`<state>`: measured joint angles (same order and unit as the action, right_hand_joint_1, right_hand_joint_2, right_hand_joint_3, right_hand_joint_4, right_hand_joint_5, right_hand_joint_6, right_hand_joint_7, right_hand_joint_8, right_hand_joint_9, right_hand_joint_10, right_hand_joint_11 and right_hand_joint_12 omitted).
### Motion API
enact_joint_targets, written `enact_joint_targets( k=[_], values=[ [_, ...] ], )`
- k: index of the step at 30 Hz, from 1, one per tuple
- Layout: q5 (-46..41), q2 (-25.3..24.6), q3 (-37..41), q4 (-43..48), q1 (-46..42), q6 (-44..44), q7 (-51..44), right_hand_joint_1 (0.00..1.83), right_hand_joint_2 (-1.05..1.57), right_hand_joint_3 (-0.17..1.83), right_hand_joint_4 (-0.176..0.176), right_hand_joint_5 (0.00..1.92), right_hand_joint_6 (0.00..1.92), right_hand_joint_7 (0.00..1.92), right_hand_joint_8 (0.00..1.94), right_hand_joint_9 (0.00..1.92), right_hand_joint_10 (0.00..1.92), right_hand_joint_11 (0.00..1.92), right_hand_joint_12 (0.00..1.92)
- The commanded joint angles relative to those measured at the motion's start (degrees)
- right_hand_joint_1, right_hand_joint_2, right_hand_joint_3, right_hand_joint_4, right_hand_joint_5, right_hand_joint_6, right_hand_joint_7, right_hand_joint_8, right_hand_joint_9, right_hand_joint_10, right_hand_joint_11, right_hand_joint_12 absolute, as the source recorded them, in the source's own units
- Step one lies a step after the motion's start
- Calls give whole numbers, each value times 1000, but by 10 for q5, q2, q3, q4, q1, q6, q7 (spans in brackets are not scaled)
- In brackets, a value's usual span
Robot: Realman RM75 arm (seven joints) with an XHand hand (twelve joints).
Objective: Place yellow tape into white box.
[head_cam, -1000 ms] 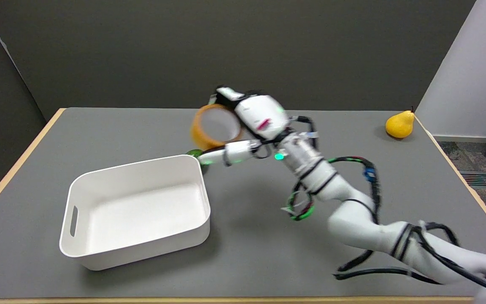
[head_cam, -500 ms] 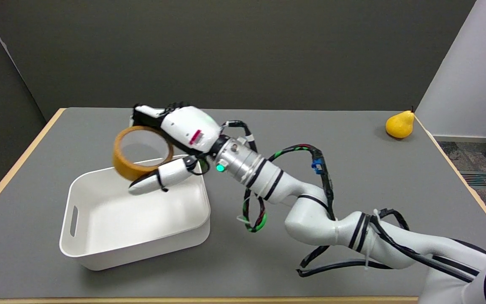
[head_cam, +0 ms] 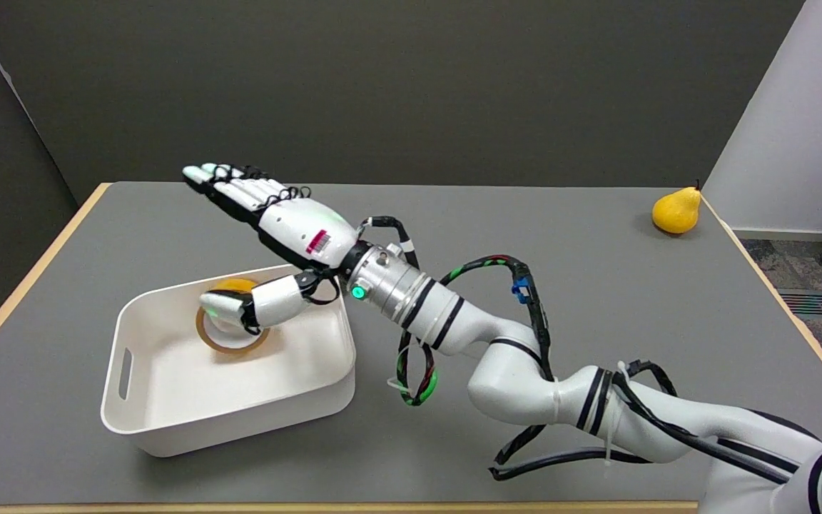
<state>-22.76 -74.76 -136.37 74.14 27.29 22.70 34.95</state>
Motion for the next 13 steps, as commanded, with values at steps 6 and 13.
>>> enact_joint_targets(
  k=[6, 13],
  values=[
    [-292, 99, 228, 56, -184, 222, 30, 343, 733, 919, 33, 85, 295, 281, 342, 255, 743, 109, 1225],
    [-428, 209, 217, -13, -206, 391, 122, 320, 727, 992, 31, 102, 286, 297, 371, 269, 731, 116, 1218]
  ],
)
